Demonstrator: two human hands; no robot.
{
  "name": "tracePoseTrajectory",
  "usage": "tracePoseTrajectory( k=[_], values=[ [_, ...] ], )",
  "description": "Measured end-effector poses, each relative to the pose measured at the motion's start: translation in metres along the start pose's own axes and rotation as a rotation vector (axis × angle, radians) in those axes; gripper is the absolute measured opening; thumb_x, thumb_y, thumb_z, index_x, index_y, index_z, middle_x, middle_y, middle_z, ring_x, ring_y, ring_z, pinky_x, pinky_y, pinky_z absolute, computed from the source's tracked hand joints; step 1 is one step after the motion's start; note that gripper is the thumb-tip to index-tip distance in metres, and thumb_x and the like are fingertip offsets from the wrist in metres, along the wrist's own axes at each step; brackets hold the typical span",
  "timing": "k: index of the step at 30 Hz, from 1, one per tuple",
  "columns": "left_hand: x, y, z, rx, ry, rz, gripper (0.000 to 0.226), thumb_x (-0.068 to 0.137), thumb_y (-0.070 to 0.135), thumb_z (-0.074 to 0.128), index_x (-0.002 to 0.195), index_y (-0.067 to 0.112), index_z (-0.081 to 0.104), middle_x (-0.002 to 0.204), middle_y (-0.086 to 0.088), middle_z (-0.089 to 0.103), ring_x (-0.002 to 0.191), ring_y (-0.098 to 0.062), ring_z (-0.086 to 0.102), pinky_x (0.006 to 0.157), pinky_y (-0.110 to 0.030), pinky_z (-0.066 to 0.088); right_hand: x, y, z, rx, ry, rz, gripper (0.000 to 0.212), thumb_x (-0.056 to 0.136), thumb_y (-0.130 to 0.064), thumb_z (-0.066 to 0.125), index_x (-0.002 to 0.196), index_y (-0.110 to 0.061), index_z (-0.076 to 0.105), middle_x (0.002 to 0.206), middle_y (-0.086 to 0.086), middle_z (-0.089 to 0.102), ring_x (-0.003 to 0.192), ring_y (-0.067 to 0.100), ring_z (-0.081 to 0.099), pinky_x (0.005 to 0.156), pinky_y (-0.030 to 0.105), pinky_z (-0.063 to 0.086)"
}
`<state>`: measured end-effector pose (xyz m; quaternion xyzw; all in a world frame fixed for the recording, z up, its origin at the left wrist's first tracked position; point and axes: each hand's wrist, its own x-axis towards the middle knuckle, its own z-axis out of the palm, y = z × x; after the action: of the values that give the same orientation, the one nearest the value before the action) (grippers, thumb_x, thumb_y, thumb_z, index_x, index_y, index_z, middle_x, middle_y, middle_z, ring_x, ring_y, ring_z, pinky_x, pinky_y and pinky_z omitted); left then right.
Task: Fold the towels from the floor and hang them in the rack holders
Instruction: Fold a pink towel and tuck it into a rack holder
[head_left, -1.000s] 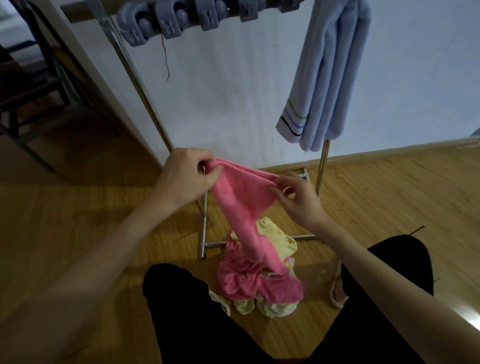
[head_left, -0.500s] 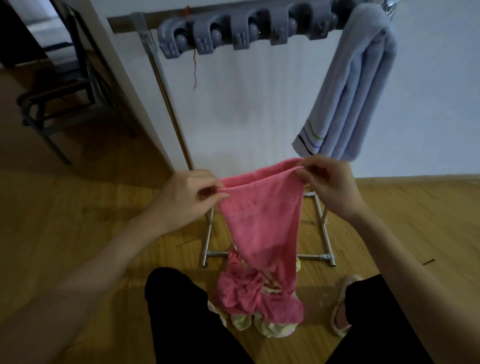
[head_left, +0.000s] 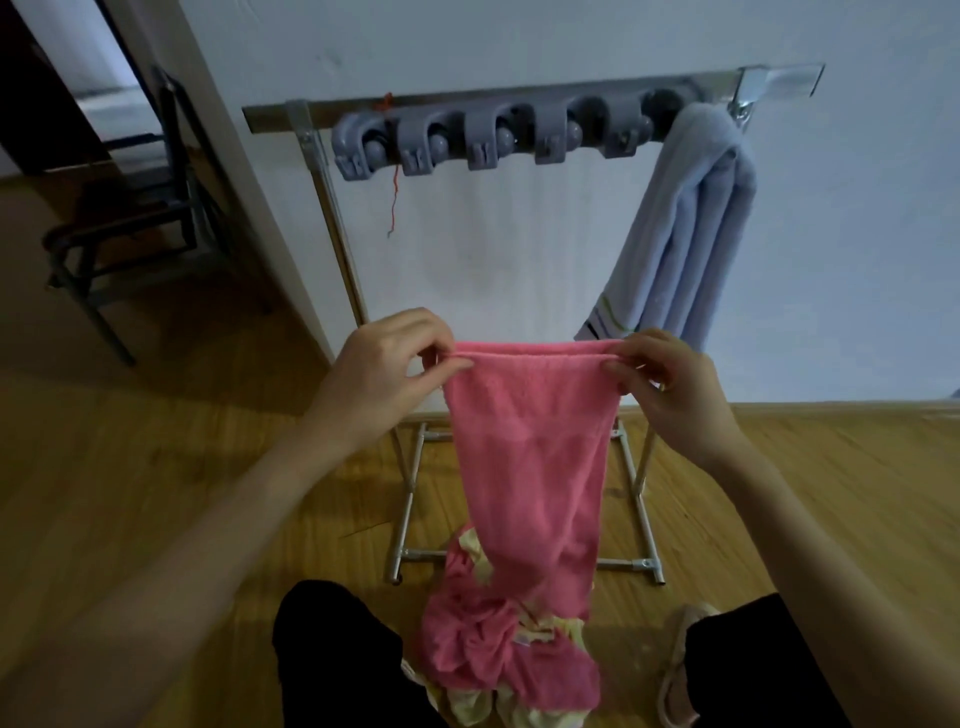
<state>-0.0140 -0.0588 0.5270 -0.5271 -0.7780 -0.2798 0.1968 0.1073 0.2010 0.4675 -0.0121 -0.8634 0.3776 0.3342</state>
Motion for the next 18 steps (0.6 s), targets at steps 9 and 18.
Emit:
tracePoseTrajectory(
  k=[9, 18],
  values=[
    [0.039, 0.003, -0.007, 0.305, 0.257, -0.023, 0.015, 0.089, 0.017, 0.067, 0.082, 0.004, 0.064, 0.079, -0.007, 0.061, 0.067, -0.014, 0.053, 0.061, -0.025, 0.049, 0.026, -0.029, -0.013, 0.184, 0.018, -0.019, 0.009, 0.087, -0.007, 0.065, 0.086, 0.002, 0.066, 0.079, 0.007, 0.064, 0.066, 0.014, 0.064, 0.064, 0.018, 0.052],
    [0.025, 0.006, -0.001, 0.305, 0.272, -0.104, 0.014, 0.086, 0.014, 0.070, 0.078, 0.004, 0.063, 0.074, -0.005, 0.059, 0.062, -0.008, 0.044, 0.058, -0.018, 0.038, 0.025, -0.030, -0.007, 0.046, 0.032, -0.093, 0.008, 0.090, -0.009, 0.062, 0.091, -0.001, 0.065, 0.076, 0.003, 0.062, 0.065, 0.016, 0.065, 0.064, 0.037, 0.055]
  ],
)
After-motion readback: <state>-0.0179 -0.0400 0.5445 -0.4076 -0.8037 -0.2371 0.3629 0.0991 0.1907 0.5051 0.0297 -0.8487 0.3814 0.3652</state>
